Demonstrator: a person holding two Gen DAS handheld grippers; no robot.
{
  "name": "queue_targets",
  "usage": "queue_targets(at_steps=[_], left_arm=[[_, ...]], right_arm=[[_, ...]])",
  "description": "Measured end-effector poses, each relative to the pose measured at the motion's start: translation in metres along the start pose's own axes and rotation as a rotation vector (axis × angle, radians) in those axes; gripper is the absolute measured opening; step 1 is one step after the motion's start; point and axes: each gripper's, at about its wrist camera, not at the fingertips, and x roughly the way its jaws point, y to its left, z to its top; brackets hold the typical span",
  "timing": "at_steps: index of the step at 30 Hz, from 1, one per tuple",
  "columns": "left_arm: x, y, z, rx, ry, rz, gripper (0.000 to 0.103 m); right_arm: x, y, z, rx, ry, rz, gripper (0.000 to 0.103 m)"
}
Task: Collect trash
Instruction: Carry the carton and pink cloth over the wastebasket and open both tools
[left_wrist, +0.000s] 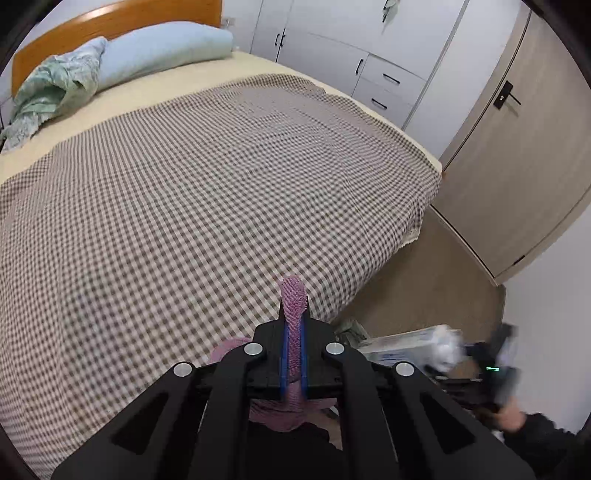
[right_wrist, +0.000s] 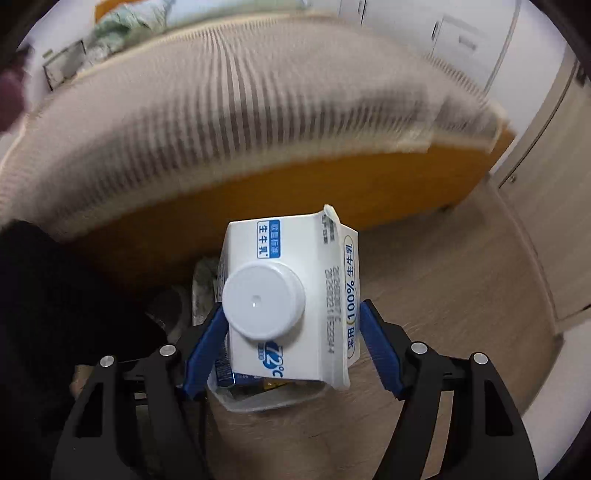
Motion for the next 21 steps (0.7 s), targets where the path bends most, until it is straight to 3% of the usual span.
queue_targets(at_steps=[7,13,16,18,21], left_arm=[[0.000,-0.002,-0.011,-0.025,0.011,0.003,0.002],[0.022,0.012,-0.005,-0.046,0.059,0.011,0.002],[0.033,0.012,-0.002,-0.043,0.068,-0.005,0.002],[0.038,0.008,0.001,-0.043,0.064,-0.019,0.002],[0.047,-0.002,0.004,-0.043,0.070,-0.040,0.002]], right_arm=[[0.083,0.028,0.018,-0.014,0.074,0.003,0.069],[0.127,0.058,0.027,-0.091,0.204,-0.005,0.070],[0.145,0.079,0.032,-0.127,0.223,-0.037,0.073],[0.155,0.091,0.027,-0.154,0.223,-0.010,0.073],[0.164,0.112,0.018,-0.208,0.272,0.140,0.073]])
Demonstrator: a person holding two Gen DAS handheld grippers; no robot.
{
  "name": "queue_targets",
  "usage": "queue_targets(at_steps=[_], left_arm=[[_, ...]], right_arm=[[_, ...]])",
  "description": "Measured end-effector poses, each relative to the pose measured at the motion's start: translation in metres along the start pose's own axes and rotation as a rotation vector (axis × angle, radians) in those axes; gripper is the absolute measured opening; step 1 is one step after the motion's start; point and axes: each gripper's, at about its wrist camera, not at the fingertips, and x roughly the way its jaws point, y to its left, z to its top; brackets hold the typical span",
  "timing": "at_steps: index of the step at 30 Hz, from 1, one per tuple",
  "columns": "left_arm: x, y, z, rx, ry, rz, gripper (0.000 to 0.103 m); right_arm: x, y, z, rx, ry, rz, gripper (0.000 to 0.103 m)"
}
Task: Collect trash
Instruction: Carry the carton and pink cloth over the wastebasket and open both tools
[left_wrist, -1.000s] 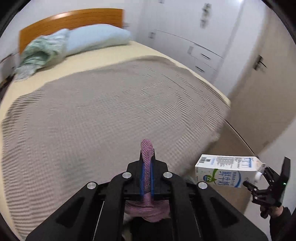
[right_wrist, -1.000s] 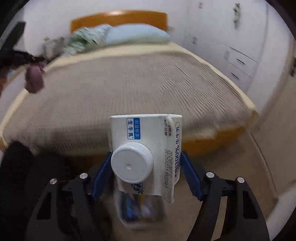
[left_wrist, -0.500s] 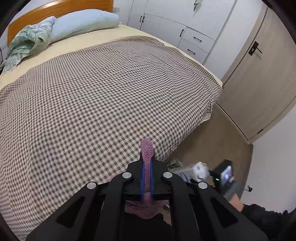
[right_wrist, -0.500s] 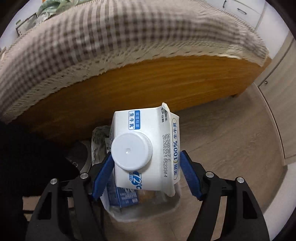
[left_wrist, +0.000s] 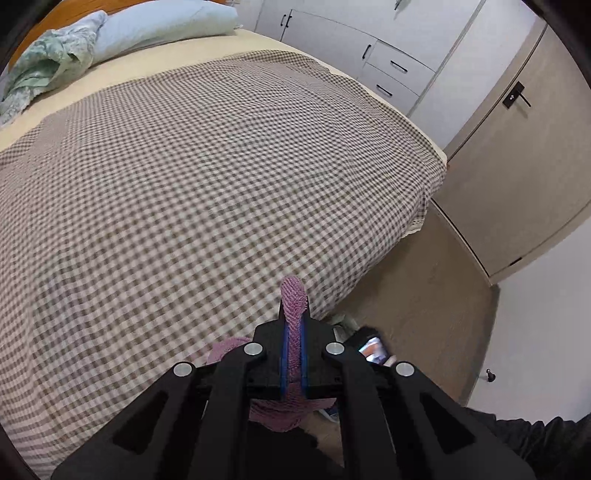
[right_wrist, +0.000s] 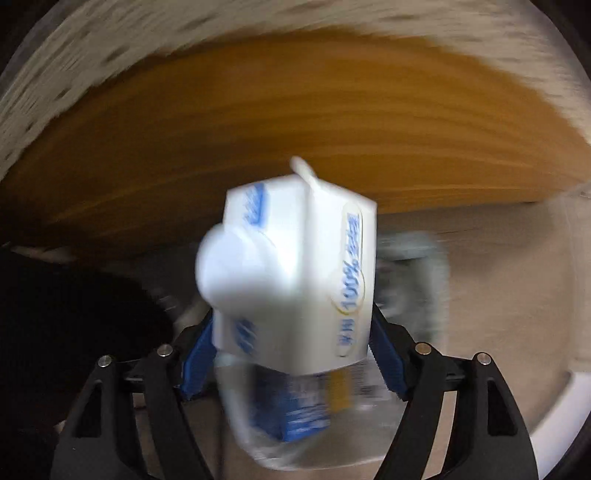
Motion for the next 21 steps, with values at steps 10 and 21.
queue_targets(at_steps=[10,21], left_arm=[[0.054,-0.043,0.000,0.049,0.082,-0.040,0.002],[0.133,-0.123,-0.011,0.083,0.196,-0.175,0.002]], right_arm=[[-0.063,-0.049,-0.056,0.098,-0.152,0.171,0.076],[-0.127,-0.120,-0.139,0.364,-0.271,0.159,0.076]])
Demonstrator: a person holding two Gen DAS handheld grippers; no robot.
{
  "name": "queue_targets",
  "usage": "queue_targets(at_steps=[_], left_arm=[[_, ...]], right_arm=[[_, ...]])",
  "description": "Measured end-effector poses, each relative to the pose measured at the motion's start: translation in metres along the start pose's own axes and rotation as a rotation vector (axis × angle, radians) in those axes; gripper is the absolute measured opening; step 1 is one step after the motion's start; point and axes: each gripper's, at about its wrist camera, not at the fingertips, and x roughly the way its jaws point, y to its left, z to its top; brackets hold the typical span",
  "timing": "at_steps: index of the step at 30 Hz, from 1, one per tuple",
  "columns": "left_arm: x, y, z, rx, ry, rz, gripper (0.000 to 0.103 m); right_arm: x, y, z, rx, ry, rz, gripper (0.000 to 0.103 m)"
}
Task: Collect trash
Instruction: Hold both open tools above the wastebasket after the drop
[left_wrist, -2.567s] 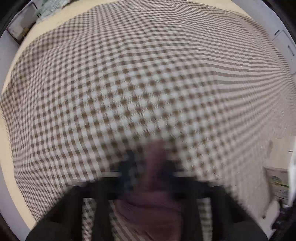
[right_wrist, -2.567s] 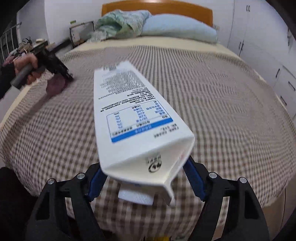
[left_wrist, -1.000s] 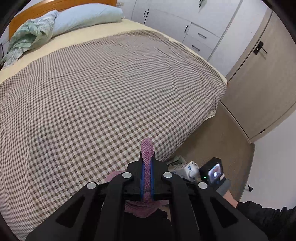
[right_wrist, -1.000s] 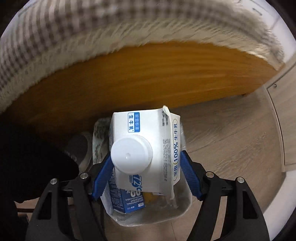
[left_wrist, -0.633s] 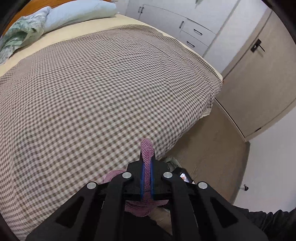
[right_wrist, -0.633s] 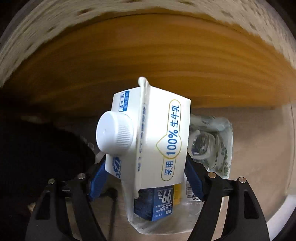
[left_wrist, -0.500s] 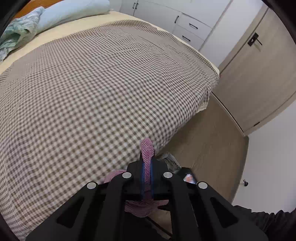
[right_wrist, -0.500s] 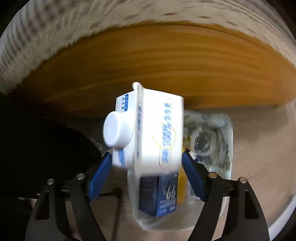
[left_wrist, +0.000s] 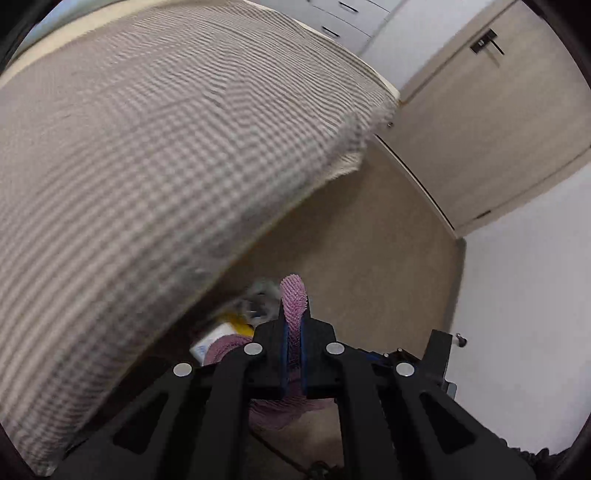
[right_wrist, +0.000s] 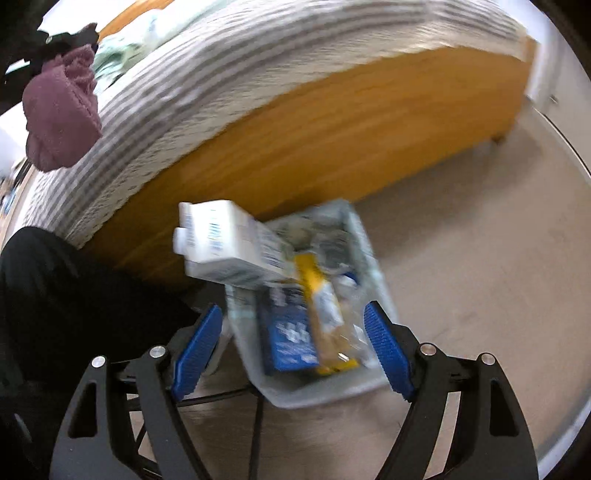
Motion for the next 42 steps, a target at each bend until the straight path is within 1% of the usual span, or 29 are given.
queue_targets(at_steps=[2,3,4,5,6,7,8,9,10,11,13,14,15,18,22,25,27,32,34,36,40,41,42], left_arm=[[0.028,-0.007,0.005,0.005,0.008,0.028,0.002],[0.039,-0.008,0.006,0.001,0.025,0.017,0.002],[0.059,-0.007,0.008,-0.004,0.065,-0.004,0.002],[0.075,-0.005,0.008,-0.015,0.098,-0.004,0.002],[0.093,-0.002,0.008,-0.028,0.129,0.015,0.002],[0.112,0.001,0.007,-0.028,0.149,0.053,0.002],[0.125,0.002,0.005,-0.025,0.153,0.082,0.003],[0.140,0.006,0.003,-0.033,0.149,0.092,0.009],[0.155,0.011,-0.001,-0.059,0.159,0.078,0.015],[0.168,0.016,-0.005,-0.077,0.191,0.068,0.021],[0.194,0.025,-0.016,-0.099,0.270,0.094,0.023],[0.201,0.027,-0.018,-0.102,0.289,0.103,0.033],[0.205,0.030,-0.022,-0.106,0.306,0.119,0.041],[0.205,0.032,-0.023,-0.076,0.321,0.108,0.041],[0.190,0.028,-0.023,-0.050,0.289,0.138,0.045],[0.182,0.021,-0.025,-0.027,0.273,0.129,0.046],[0.171,0.021,-0.031,-0.020,0.260,0.144,0.046],[0.134,0.016,-0.038,-0.011,0.206,0.135,0.046],[0.119,0.015,-0.039,-0.016,0.170,0.143,0.046],[0.103,0.015,-0.039,-0.021,0.133,0.157,0.050],[0.059,0.017,-0.038,-0.004,0.045,0.176,0.051],[0.048,0.019,-0.038,-0.006,0.021,0.176,0.053],[0.033,0.022,-0.038,-0.012,-0.009,0.174,0.056]], right_arm=[[-0.003,-0.016,-0.009,0.044,-0.001,-0.020,0.076],[-0.005,-0.021,-0.014,0.068,-0.002,-0.031,0.076],[-0.008,-0.027,-0.018,0.093,-0.007,-0.038,0.076],[-0.010,-0.031,-0.020,0.110,-0.010,-0.039,0.076],[-0.010,-0.037,-0.025,0.132,-0.013,-0.038,0.076],[-0.010,-0.041,-0.029,0.154,-0.017,-0.036,0.076],[-0.009,-0.046,-0.032,0.168,-0.019,-0.031,0.076],[-0.008,-0.049,-0.034,0.182,-0.022,-0.022,0.076],[-0.009,-0.050,-0.034,0.185,-0.021,-0.019,0.076],[-0.007,-0.051,-0.034,0.185,-0.017,-0.017,0.076],[-0.005,-0.052,-0.034,0.177,-0.007,-0.015,0.076],[-0.003,-0.052,-0.034,0.174,-0.005,-0.012,0.076],[-0.002,-0.053,-0.033,0.174,-0.003,-0.008,0.076],[0.004,-0.055,-0.032,0.184,0.008,-0.003,0.076],[0.006,-0.055,-0.026,0.188,0.006,-0.003,0.076],[0.006,-0.051,-0.022,0.172,0.007,-0.010,0.076],[0.007,-0.047,-0.019,0.156,0.019,-0.034,0.076],[0.003,-0.037,-0.014,0.135,0.026,-0.057,0.076],[0.000,-0.031,-0.011,0.113,0.028,-0.077,0.076],[-0.003,-0.024,-0.009,0.088,0.036,-0.111,0.076],[-0.009,-0.010,-0.006,0.051,0.052,-0.157,0.076],[-0.010,-0.007,-0.005,0.043,0.055,-0.164,0.076],[-0.012,-0.002,-0.003,0.030,0.055,-0.169,0.076]])
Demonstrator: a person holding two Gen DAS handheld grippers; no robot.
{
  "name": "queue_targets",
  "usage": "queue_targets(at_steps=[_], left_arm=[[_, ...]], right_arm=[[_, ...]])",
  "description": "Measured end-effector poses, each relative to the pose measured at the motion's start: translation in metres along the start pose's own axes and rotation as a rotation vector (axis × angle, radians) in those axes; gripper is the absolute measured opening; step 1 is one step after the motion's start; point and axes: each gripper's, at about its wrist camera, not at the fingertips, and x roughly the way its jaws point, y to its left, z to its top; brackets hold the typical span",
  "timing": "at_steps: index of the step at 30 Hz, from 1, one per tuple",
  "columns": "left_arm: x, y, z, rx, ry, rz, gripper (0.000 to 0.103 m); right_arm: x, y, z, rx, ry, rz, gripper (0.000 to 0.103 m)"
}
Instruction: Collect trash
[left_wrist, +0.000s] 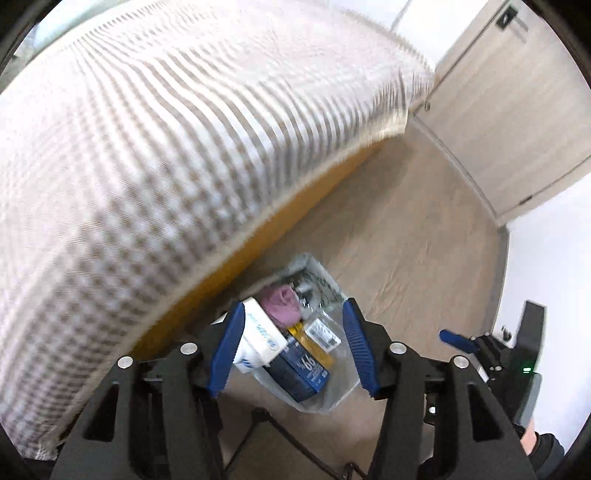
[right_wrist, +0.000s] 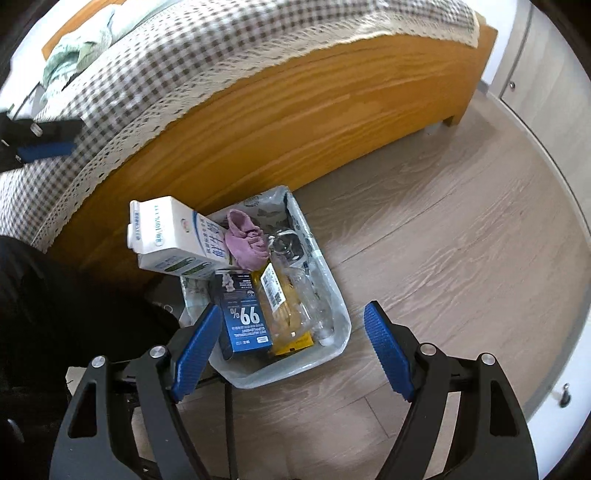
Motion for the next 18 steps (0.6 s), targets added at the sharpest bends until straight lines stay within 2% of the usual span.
queue_targets(at_steps=[5,8,13,18], left_arm=[[-0.077,0.038,-0.008,-0.056,-0.176,0.036,0.071],[-0.125,0.071,-0.017,-0.093,-0.278,0.091,0.076],[-0.206,0.136,-0.038,-0.168,-0.443,0.259,0.079],[-0.282,0.197,-0.061,-0.265,-0.552,0.374,0.083]], right_arm=[[-0.022,0.032,0.023,-0.048,-0.065,-0.007,0.076],[-0.038,0.064,0.046,-0.102,-0.122,0.014,0.076],[-0.070,0.141,0.094,-0.238,-0.242,0.057,0.076],[-0.120,0.220,0.137,-0.339,-0.382,0.128,0.076]])
